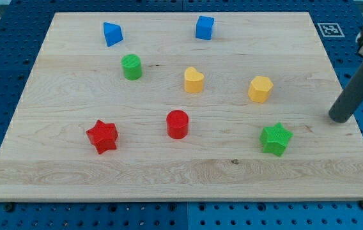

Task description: Slide the yellow heart a bit left

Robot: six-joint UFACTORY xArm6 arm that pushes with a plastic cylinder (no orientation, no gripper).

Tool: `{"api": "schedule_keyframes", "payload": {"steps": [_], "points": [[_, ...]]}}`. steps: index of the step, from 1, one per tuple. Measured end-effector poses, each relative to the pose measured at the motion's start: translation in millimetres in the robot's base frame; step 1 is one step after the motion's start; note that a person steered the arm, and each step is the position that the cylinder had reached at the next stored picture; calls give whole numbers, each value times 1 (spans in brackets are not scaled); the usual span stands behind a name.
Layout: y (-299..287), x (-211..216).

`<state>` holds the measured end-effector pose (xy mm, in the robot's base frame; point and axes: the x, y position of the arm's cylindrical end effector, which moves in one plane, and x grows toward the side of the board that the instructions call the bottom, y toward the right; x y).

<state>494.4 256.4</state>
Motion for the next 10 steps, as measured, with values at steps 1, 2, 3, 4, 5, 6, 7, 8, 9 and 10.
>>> {"api": "schedule_keyframes", "payload": {"steps": [1,2,3,4,5,6,7,8,9,10], "points": [[-36,7],[-93,10],[-170,3],[-248,-14],[-280,-41],[-283,-60],[-279,-69],[-274,-79],[-274,-79],[-257,-79]]}}
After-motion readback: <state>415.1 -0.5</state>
